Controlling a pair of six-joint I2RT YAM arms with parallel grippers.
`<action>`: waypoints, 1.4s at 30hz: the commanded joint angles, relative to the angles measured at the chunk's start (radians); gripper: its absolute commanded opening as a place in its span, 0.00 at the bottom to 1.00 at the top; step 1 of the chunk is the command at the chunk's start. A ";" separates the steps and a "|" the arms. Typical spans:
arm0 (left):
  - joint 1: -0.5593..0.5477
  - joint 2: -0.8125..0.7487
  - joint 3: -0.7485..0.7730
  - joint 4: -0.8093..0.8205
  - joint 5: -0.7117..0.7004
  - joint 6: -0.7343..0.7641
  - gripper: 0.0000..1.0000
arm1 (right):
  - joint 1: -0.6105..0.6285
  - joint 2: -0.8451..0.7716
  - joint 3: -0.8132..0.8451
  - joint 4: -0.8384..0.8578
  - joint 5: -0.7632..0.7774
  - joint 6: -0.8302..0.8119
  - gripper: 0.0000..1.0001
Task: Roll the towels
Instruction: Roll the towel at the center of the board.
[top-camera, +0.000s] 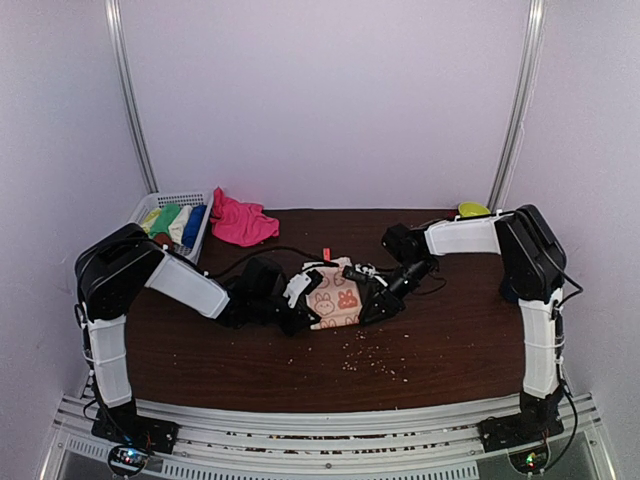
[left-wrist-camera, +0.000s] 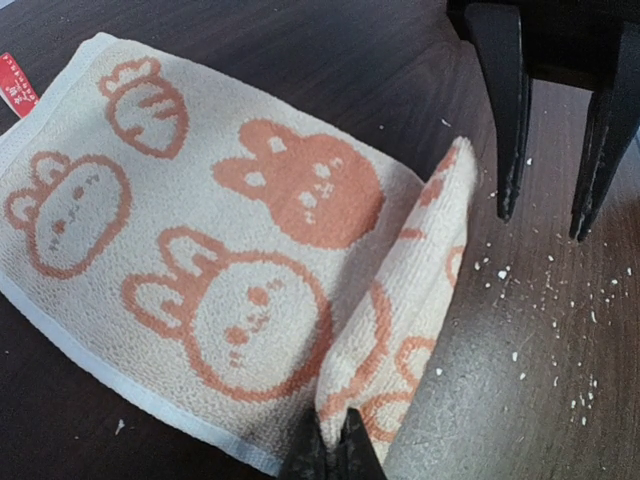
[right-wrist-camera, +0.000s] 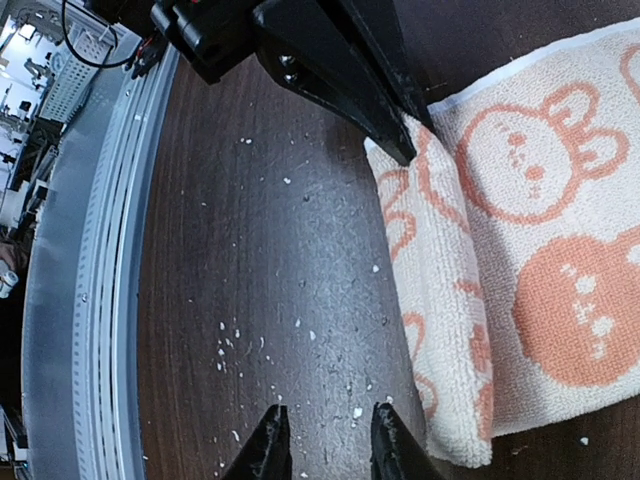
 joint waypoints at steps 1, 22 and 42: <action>0.011 0.030 0.004 -0.042 -0.032 -0.006 0.00 | 0.003 0.001 0.015 0.055 -0.090 0.095 0.28; 0.011 0.017 0.007 -0.073 -0.074 -0.004 0.08 | -0.043 0.026 -0.074 0.372 0.019 0.439 0.30; 0.011 -0.093 -0.076 -0.016 -0.284 -0.044 0.88 | -0.043 0.076 -0.051 0.333 0.135 0.426 0.29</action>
